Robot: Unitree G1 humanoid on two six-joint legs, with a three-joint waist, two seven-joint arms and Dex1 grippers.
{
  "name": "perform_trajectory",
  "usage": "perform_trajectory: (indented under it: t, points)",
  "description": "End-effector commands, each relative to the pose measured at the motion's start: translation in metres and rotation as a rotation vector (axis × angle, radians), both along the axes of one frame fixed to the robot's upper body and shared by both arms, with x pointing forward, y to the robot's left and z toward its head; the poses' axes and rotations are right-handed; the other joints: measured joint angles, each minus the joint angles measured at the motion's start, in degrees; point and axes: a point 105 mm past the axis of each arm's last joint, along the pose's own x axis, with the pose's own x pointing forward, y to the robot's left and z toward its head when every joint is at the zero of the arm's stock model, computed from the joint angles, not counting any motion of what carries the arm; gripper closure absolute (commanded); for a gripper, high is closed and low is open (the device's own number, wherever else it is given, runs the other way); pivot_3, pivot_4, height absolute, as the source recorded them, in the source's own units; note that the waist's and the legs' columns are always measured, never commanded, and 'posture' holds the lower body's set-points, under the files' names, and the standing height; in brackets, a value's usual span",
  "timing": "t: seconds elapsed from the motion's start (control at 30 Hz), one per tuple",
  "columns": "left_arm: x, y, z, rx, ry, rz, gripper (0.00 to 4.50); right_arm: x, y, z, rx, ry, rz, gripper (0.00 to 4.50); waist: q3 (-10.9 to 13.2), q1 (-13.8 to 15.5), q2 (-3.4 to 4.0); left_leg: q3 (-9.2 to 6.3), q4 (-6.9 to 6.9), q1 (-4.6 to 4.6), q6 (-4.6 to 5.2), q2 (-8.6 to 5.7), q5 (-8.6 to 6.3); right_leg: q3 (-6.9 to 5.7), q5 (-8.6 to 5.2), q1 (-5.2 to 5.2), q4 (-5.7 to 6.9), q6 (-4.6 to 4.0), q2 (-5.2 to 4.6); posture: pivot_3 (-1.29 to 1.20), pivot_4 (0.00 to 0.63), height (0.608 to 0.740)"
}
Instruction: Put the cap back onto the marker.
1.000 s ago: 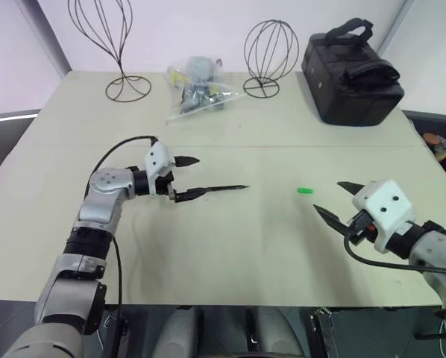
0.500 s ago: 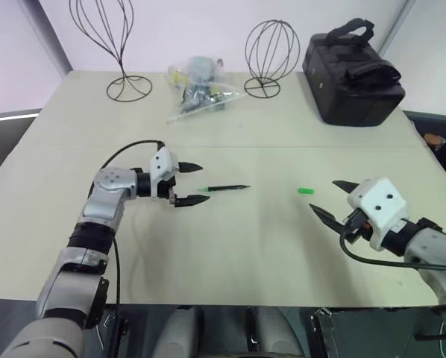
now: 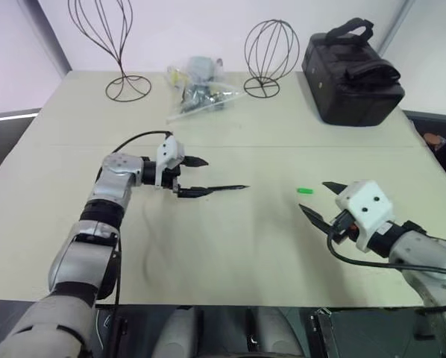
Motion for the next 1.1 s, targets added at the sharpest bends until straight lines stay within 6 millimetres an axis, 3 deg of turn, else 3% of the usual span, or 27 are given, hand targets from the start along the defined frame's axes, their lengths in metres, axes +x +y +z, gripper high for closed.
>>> perform_trajectory:
  t: [0.03, 0.4, 1.1]
  points:
    - [0.005, -0.001, 0.01, 0.043, -0.062, -0.029, 0.01, -0.001, 0.005, 0.012, -0.01, -0.065, 0.005, 1.11, 0.0, 0.0, 0.0, 0.0, 0.01, 0.0, 0.0, -0.01, 0.0, 0.0, 0.0, 0.0, 0.01, 0.0, 0.0, 0.0, 0.15, 0.74]
    - [0.001, -0.008, -0.003, 0.152, -0.131, -0.12, 0.01, -0.01, 0.009, 0.007, 0.008, -0.067, -0.032, 1.11, 0.0, 0.0, -0.02, 0.01, 0.02, -0.04, 0.0, -0.01, 0.0, 0.01, 0.0, -0.02, 0.0, 0.0, -0.01, 0.0, 0.15, 0.74]
    - [0.003, -0.01, -0.035, 0.209, -0.126, -0.043, 0.01, -0.008, 0.008, 0.009, 0.0, -0.076, -0.053, 1.11, 0.0, 0.0, -0.02, 0.0, 0.04, -0.04, 0.01, -0.01, 0.0, 0.0, 0.0, -0.03, 0.04, 0.01, 0.02, 0.0, 0.15, 0.74]
